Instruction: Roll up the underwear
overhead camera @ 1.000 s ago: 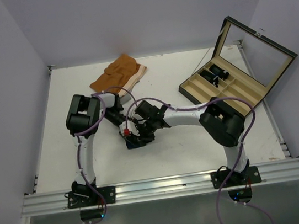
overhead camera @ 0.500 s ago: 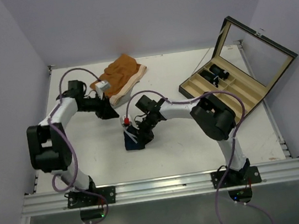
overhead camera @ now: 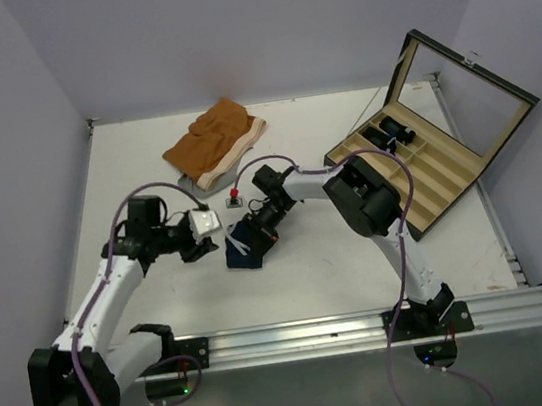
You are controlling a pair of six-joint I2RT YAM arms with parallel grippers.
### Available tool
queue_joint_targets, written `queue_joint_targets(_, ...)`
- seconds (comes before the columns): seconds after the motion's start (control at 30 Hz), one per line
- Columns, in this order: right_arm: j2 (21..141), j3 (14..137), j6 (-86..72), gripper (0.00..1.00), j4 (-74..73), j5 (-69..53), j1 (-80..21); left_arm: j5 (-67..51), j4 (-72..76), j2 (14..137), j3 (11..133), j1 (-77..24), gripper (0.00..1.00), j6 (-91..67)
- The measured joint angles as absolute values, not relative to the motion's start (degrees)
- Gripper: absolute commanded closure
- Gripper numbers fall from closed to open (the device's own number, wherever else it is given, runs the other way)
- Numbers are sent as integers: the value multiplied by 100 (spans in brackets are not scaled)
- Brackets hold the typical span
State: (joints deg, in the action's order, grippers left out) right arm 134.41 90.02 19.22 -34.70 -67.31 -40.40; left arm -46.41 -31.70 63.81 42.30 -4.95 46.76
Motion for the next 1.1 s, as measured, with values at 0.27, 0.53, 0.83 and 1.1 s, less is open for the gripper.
queue_joint_targets(0.27,13688,9268,1699,100,-3780,-6897,-4001,-3721,-2954,5610,3133,-2377,52,5800)
queue_joint_targets(0.53,13839,9487,1603,100,-4064,-6901,-3994,-2969,-2281,6117,2943,-3199,51,5961)
queue_joint_targets(0.83,13939,9638,1481,100,-4274,-6901,-3988,-2222,-1463,6694,2731,-3767,51,5887)
queue_joint_targets(1.1,13946,9642,1455,99,-4338,-6895,-3983,-1686,-860,7177,2663,-4042,83,5837)
